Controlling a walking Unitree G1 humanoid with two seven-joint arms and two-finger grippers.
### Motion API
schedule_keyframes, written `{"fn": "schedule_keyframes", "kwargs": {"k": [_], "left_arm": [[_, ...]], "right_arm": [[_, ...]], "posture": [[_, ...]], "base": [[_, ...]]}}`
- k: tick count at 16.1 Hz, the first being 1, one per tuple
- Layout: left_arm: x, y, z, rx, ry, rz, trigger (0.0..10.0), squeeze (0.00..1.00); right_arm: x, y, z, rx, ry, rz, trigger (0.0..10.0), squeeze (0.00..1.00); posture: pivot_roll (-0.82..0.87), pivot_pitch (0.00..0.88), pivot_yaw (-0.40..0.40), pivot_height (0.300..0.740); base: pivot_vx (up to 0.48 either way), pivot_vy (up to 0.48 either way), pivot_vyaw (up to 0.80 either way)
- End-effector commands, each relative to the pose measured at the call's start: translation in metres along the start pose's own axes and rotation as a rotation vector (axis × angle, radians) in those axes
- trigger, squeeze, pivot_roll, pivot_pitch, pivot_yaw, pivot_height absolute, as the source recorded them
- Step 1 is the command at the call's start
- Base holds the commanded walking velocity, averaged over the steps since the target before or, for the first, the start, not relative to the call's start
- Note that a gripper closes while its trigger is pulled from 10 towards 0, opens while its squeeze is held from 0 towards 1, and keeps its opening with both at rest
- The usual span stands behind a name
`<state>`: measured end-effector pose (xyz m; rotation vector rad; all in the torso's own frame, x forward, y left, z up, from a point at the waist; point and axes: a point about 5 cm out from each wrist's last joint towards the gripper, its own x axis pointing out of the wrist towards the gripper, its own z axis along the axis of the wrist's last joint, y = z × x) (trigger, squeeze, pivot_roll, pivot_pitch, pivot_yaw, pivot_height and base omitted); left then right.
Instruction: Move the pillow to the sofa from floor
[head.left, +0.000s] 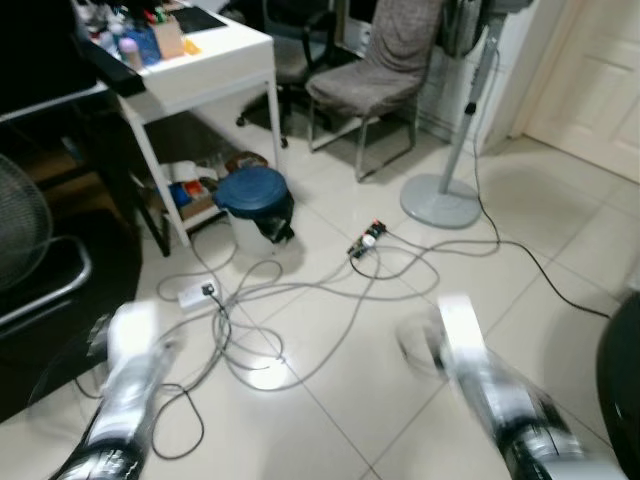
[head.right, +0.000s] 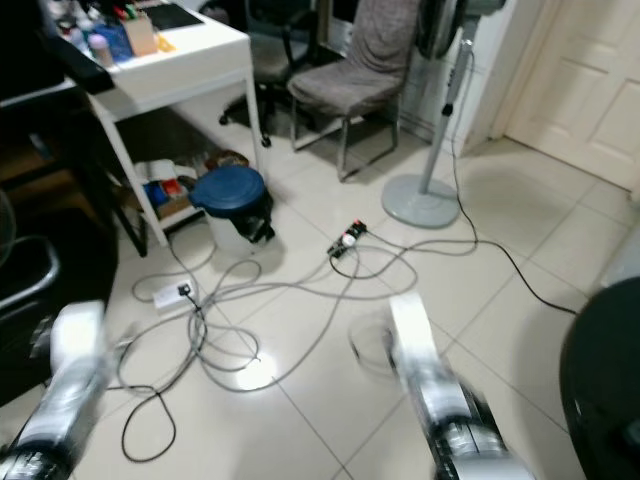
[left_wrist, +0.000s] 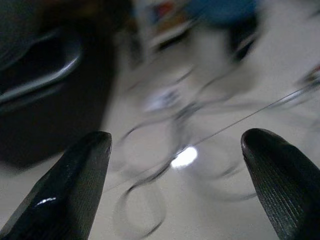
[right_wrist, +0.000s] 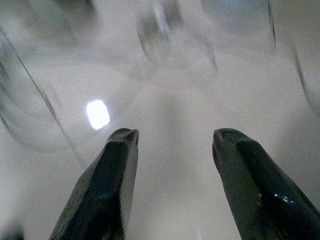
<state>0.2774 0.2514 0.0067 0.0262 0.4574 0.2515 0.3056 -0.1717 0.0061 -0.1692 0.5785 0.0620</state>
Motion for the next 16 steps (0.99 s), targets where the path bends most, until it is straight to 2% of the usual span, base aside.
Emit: {"fn": "schedule_keyframes", "kwargs": {"k": [1,2,3,6,8,9,10,11,12,13,14,15,16], "left_arm": [[-0.003,-0.005,0.005,-0.046,-0.044,-0.076,10.0,1.00],[-0.003,-0.012,0.023,-0.054,-0.138,-0.120,10.0,1.00],[-0.011,-0.028,0.046,-0.049,-0.275,-0.192,10.0,1.00],[-0.030,-0.038,0.080,-0.059,-0.445,-0.242,10.0,1.00],[-0.040,-0.037,0.097,-0.045,-0.492,-0.222,10.0,1.00],[-0.040,-0.043,0.102,0.024,-0.469,-0.159,10.0,1.00],[-0.040,-0.049,0.105,0.010,-0.467,-0.189,10.0,1.00],[-0.042,-0.060,0.111,-0.001,-0.480,-0.260,10.0,0.00],[-0.043,-0.072,0.120,-0.004,-0.498,-0.314,10.0,0.00],[-0.043,-0.073,0.132,-0.029,-0.501,-0.288,10.0,0.00],[-0.042,-0.072,0.135,-0.038,-0.489,-0.260,10.0,0.00],[-0.042,-0.066,0.136,-0.070,-0.469,-0.238,10.0,0.00],[-0.045,-0.061,0.133,-0.065,-0.471,-0.223,10.0,0.00]], "right_arm": [[-0.001,0.001,0.002,0.053,-0.021,0.037,10.0,1.00],[-0.001,0.004,0.018,0.085,-0.086,0.054,10.0,1.00],[-0.003,0.012,0.044,0.168,-0.208,0.081,10.0,1.00],[-0.011,0.020,0.078,0.201,-0.354,0.119,10.0,1.00],[-0.020,0.013,0.089,0.212,-0.401,0.120,10.0,1.00],[-0.022,0.002,0.091,0.147,-0.375,0.085,10.0,1.00],[-0.025,0.000,0.094,0.127,-0.392,0.057,10.0,1.00],[-0.030,-0.003,0.097,0.141,-0.431,0.000,10.0,0.00],[-0.032,-0.007,0.098,0.145,-0.426,-0.070,10.0,0.00],[-0.035,-0.010,0.098,0.171,-0.428,-0.029,10.0,0.00],[-0.036,-0.012,0.098,0.215,-0.425,-0.019,10.0,0.00],[-0.033,-0.014,0.096,0.221,-0.390,-0.028,10.0,0.00],[-0.030,-0.014,0.094,0.179,-0.364,-0.041,10.0,0.00]], "posture": [[0.05,0.000,-0.005,0.740],[0.06,0.000,-0.014,0.740],[0.07,0.000,-0.013,0.740],[0.10,0.000,-0.003,0.740],[0.08,0.000,0.019,0.740],[0.03,0.000,0.047,0.740],[0.01,0.000,0.041,0.740],[0.01,0.000,0.042,0.740],[0.00,0.000,0.060,0.740],[0.01,0.000,0.046,0.740],[0.01,0.000,0.043,0.740],[0.02,0.000,0.030,0.740],[0.02,0.000,0.030,0.740]], "base": [[0.000,0.000,0.00],[0.000,0.000,0.00],[0.000,0.000,0.00],[0.000,0.000,0.00],[0.000,0.000,0.00],[0.000,0.000,0.00],[0.000,0.000,0.00],[0.000,0.000,0.00],[0.000,0.000,0.00],[0.000,0.000,0.00],[0.000,0.000,0.00],[0.000,0.000,0.00],[0.000,0.000,0.80]]}}
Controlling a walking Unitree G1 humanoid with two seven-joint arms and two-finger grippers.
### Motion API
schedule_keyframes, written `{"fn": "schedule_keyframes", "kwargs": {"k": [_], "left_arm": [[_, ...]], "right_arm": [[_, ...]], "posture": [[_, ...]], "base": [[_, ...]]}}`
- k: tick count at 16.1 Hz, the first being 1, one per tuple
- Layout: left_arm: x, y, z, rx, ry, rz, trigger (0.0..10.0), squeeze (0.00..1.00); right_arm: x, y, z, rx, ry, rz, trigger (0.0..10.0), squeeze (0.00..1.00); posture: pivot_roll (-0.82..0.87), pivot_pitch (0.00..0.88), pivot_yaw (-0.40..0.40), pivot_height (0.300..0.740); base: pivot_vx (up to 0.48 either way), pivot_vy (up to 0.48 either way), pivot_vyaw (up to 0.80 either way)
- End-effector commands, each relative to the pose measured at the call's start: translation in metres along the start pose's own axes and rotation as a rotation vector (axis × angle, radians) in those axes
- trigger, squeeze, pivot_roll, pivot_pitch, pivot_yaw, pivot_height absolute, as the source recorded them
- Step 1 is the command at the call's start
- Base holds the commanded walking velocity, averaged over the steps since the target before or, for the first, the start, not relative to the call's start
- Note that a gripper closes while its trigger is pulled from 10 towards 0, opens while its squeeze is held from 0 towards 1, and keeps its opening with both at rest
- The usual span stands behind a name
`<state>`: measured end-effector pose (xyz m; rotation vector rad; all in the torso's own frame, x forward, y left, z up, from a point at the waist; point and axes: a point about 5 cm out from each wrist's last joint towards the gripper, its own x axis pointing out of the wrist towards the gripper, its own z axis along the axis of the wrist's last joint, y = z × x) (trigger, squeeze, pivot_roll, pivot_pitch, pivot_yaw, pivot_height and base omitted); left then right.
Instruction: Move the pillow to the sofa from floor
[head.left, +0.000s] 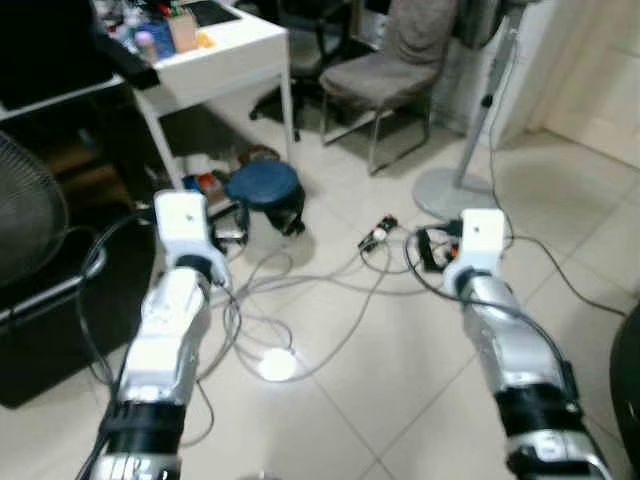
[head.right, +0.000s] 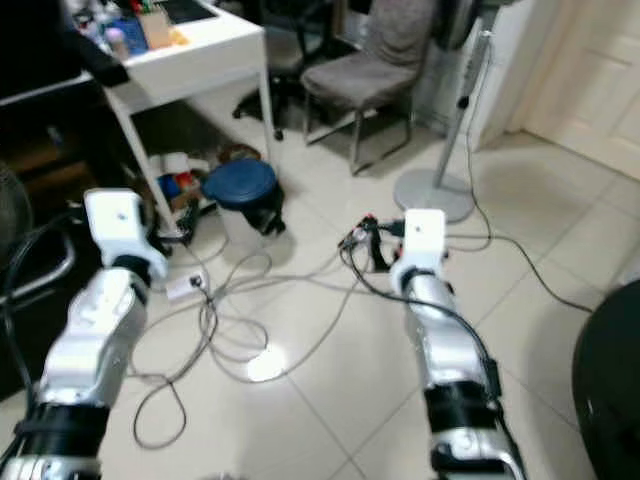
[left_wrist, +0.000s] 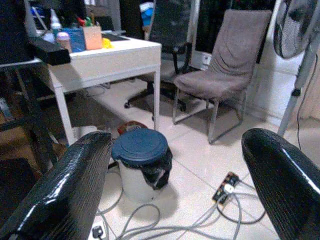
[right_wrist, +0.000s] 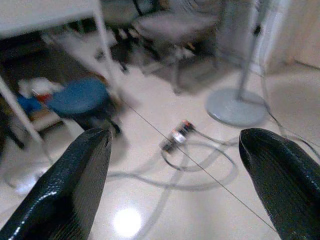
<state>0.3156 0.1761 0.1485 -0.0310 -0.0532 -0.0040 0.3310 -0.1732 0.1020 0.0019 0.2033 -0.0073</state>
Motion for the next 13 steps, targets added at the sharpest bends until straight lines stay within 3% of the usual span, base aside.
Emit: {"fn": "schedule_keyframes", "kwargs": {"k": [1,2,5,8,10,13], "left_arm": [[-0.006,0.011,-0.010,-0.014,0.055,0.046,10.0,0.00],[-0.017,0.010,-0.018,0.006,0.085,0.051,10.0,0.00],[-0.027,0.006,-0.023,0.104,0.120,0.049,10.0,0.00],[-0.027,0.006,-0.018,0.101,0.117,0.052,10.0,0.00],[-0.018,0.000,-0.013,0.130,0.098,-0.003,10.0,0.00],[0.000,-0.006,-0.010,0.131,0.094,-0.036,10.0,0.00]], "right_arm": [[0.001,0.005,0.000,-0.005,0.011,0.009,10.0,0.00],[0.002,0.008,0.001,-0.024,0.013,0.024,10.0,0.00],[0.003,0.023,0.001,-0.054,0.021,0.116,10.0,0.00],[-0.001,0.036,-0.003,-0.009,0.031,0.177,10.0,0.03],[-0.005,0.033,-0.016,0.023,0.089,0.159,10.0,0.01],[-0.014,0.023,-0.021,0.049,0.092,0.086,10.0,0.00]], "posture": [[0.03,0.000,0.024,0.740],[0.04,0.000,-0.001,0.740],[0.09,0.000,-0.046,0.740],[0.08,0.000,-0.039,0.740],[0.03,0.000,0.025,0.740],[-0.04,0.000,0.105,0.740]], "base": [[0.000,0.000,0.80],[0.000,0.000,0.80],[0.000,0.000,0.80],[0.000,0.000,0.80],[0.000,0.000,0.80],[0.000,0.000,0.80]]}}
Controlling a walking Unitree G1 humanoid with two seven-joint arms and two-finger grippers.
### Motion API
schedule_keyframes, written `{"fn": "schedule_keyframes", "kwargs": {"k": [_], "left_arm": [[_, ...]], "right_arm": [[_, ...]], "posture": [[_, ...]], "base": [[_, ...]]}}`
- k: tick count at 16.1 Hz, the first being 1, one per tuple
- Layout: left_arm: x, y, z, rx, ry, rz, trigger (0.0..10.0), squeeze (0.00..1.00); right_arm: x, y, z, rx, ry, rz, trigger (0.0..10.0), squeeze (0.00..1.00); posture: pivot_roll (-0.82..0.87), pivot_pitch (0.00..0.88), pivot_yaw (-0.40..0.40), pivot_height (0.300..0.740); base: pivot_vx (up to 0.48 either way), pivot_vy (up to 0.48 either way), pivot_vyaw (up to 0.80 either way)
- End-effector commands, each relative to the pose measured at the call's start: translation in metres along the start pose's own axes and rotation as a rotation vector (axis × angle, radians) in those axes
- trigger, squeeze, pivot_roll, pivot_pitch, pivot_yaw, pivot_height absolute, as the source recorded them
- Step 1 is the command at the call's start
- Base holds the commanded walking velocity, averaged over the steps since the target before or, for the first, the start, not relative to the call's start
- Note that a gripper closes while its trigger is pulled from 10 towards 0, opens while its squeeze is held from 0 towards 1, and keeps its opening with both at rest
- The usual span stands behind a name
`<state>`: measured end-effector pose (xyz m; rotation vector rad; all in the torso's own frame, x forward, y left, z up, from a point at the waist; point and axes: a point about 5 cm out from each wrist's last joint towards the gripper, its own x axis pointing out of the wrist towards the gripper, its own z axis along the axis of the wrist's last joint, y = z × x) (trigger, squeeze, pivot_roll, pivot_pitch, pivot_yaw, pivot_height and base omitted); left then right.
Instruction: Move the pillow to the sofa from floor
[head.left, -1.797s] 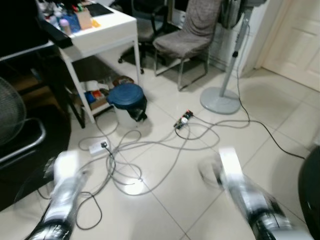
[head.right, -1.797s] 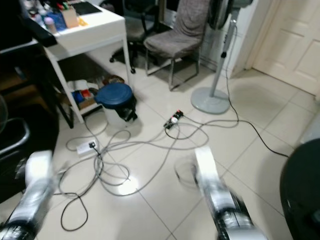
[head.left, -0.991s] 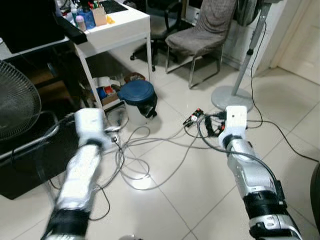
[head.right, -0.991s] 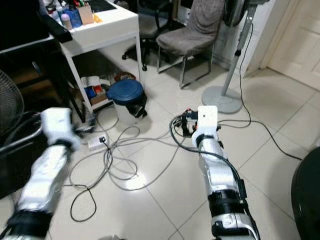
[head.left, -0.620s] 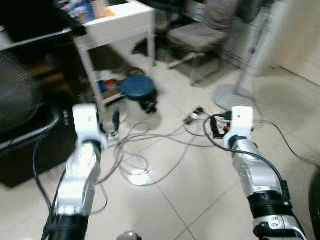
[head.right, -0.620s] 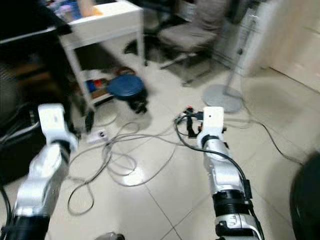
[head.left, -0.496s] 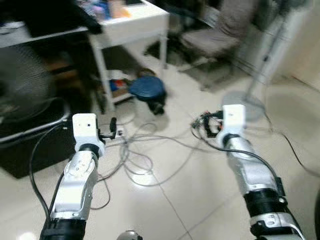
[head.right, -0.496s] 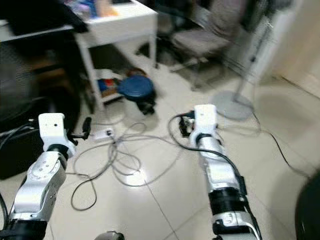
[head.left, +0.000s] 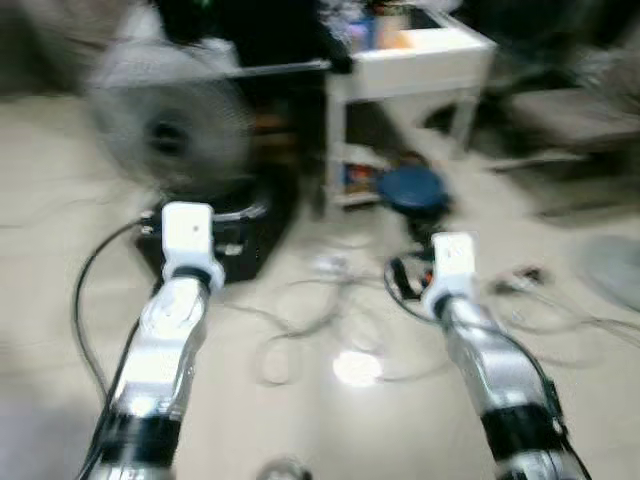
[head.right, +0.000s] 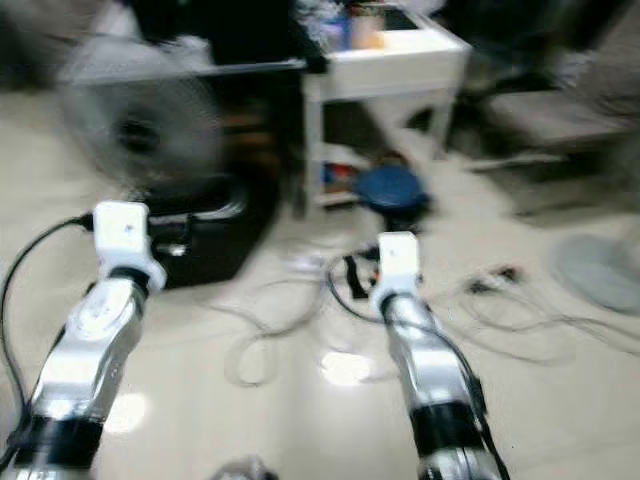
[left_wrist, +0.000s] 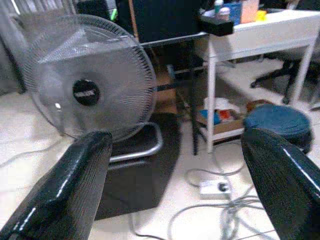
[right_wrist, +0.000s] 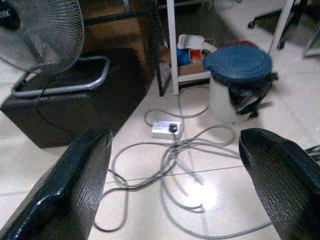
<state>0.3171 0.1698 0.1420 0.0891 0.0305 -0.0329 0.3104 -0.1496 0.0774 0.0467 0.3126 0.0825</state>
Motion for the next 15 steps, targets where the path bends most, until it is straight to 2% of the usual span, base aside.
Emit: {"fn": "schedule_keyframes", "kwargs": {"k": [1,3,5,7,10,14,15], "left_arm": [[0.002,-0.006,-0.003,-0.003,0.016,-0.061,10.0,0.00],[0.001,-0.011,-0.009,0.029,0.055,-0.117,10.0,0.00],[-0.001,-0.008,-0.015,0.068,0.062,-0.110,10.0,0.00],[-0.004,-0.006,-0.017,0.048,0.060,-0.103,10.0,0.00],[-0.012,-0.001,-0.028,0.015,0.107,-0.056,10.0,0.00],[-0.016,-0.003,-0.029,0.003,0.108,-0.078,10.0,0.00],[-0.018,-0.004,-0.031,0.005,0.117,-0.085,10.0,0.00]], "right_arm": [[-0.002,-0.002,0.005,0.025,-0.016,-0.019,10.0,0.00],[-0.007,-0.001,-0.003,0.035,0.001,-0.038,10.0,0.00],[-0.013,0.000,-0.008,0.037,0.023,-0.041,10.0,0.00],[-0.015,0.001,-0.008,0.028,0.030,-0.032,10.0,0.00],[-0.011,0.002,-0.006,-0.006,0.049,0.008,10.0,0.00],[-0.012,0.007,-0.008,-0.045,0.066,0.041,10.0,0.00],[-0.012,0.007,-0.009,-0.033,0.071,0.039,10.0,0.00]], "posture": [[-0.06,0.000,0.128,0.740],[-0.08,0.000,0.160,0.740],[-0.08,0.000,0.152,0.740],[-0.07,0.000,0.132,0.740],[-0.05,0.000,0.108,0.740],[-0.04,0.000,0.085,0.740],[-0.03,0.000,0.081,0.740]], "base": [[0.000,0.000,0.80],[0.000,0.000,0.80],[0.000,0.000,0.80],[0.000,0.000,0.80],[0.000,0.000,0.80],[0.061,0.000,0.80],[0.270,0.000,0.00]]}}
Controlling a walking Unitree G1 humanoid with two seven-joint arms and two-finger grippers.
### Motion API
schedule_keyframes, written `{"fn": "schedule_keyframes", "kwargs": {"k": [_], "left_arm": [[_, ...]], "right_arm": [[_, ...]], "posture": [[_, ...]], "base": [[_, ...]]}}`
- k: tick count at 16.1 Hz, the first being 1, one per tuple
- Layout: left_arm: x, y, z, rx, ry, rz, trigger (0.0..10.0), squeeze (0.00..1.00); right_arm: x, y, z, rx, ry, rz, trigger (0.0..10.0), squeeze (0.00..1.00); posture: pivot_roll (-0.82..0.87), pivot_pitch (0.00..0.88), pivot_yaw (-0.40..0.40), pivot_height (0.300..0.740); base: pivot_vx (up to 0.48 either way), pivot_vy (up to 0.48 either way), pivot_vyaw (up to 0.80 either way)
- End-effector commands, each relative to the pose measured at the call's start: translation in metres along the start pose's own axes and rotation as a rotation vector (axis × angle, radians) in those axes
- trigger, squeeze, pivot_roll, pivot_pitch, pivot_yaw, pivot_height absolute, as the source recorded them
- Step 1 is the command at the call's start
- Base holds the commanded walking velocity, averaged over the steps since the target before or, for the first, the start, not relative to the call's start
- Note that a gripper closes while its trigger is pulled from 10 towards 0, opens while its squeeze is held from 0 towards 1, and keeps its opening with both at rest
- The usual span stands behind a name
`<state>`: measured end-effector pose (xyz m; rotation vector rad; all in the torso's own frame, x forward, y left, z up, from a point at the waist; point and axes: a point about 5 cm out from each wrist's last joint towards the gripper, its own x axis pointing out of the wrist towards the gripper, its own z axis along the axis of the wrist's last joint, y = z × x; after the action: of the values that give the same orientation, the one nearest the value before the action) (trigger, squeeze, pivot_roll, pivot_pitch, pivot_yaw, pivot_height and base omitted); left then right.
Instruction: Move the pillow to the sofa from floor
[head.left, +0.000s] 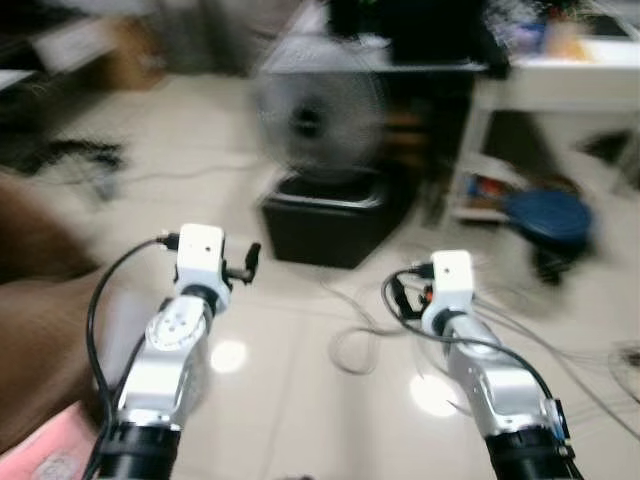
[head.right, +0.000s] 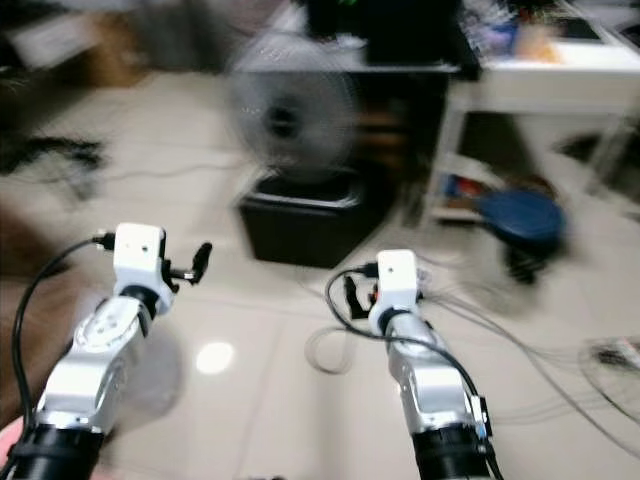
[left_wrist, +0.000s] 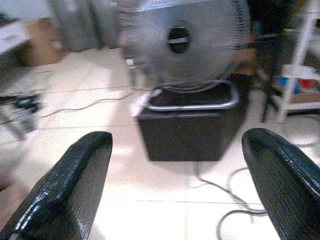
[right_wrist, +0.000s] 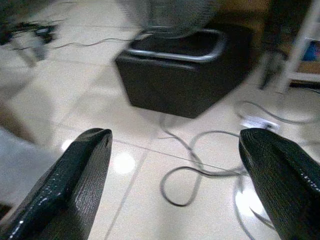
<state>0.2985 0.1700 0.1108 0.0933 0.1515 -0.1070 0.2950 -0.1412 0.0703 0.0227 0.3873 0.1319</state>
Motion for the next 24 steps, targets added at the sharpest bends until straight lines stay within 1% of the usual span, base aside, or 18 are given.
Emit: {"fn": "schedule_keyframes", "kwargs": {"k": [1,3,4,5,7,9,12,16,17,20,24], "left_arm": [[-0.003,-0.003,-0.001,0.016,0.013,-0.020,10.0,0.00],[-0.004,0.001,0.000,0.019,0.013,-0.001,10.0,0.00],[-0.004,0.002,0.001,0.019,0.010,0.007,10.0,0.00],[-0.004,0.003,0.001,0.020,0.009,0.009,10.0,0.00],[-0.003,0.003,0.001,0.019,0.009,0.011,10.0,0.00],[-0.002,0.002,0.003,0.018,0.007,0.009,10.0,0.00],[-0.002,0.001,0.003,0.013,0.010,0.005,10.0,0.00],[-0.001,0.000,0.002,0.011,0.013,-0.003,10.0,0.00],[-0.001,0.000,0.002,0.008,0.015,0.001,10.0,0.00],[0.000,-0.001,0.002,0.009,0.017,-0.006,10.0,0.00],[0.001,-0.002,0.002,0.010,0.017,-0.007,10.0,0.00]], "right_arm": [[0.001,-0.004,0.002,-0.003,0.000,-0.015,10.0,0.00],[0.007,-0.009,0.002,-0.036,0.019,-0.060,10.0,0.00],[0.010,-0.011,0.001,-0.077,0.026,-0.093,10.0,0.00],[0.011,-0.012,0.004,-0.087,0.001,-0.100,10.0,0.00],[0.011,-0.011,0.006,-0.086,-0.001,-0.089,10.0,0.00],[0.012,-0.007,0.007,-0.090,-0.001,-0.056,10.0,0.00],[0.012,-0.009,0.002,-0.077,0.008,-0.068,10.0,0.00],[0.011,-0.010,0.003,-0.065,0.002,-0.068,10.0,0.00],[0.011,-0.009,0.003,-0.052,-0.001,-0.056,10.0,0.00],[0.011,-0.006,0.004,-0.056,-0.006,-0.044,10.0,0.00],[0.011,-0.007,0.003,-0.060,-0.002,-0.037,10.0,0.00]], "posture": [[-0.01,0.000,0.066,0.740],[0.00,0.000,0.048,0.740],[0.00,0.000,0.048,0.740],[0.01,0.000,0.047,0.740],[0.00,0.000,0.049,0.740],[0.00,0.000,0.051,0.740],[-0.01,0.000,0.051,0.740],[-0.01,0.000,0.057,0.740],[-0.01,0.000,0.057,0.740],[-0.02,0.000,0.060,0.740],[-0.01,0.000,0.056,0.740]], "base": [[0.341,0.000,0.00],[0.368,0.000,0.00],[0.379,0.000,0.00],[0.379,0.000,0.00],[0.381,0.000,0.00],[0.381,0.000,0.00],[0.382,0.000,0.00],[0.381,0.000,0.00],[0.375,0.000,0.00],[0.375,0.000,0.00],[0.373,0.000,0.56]]}}
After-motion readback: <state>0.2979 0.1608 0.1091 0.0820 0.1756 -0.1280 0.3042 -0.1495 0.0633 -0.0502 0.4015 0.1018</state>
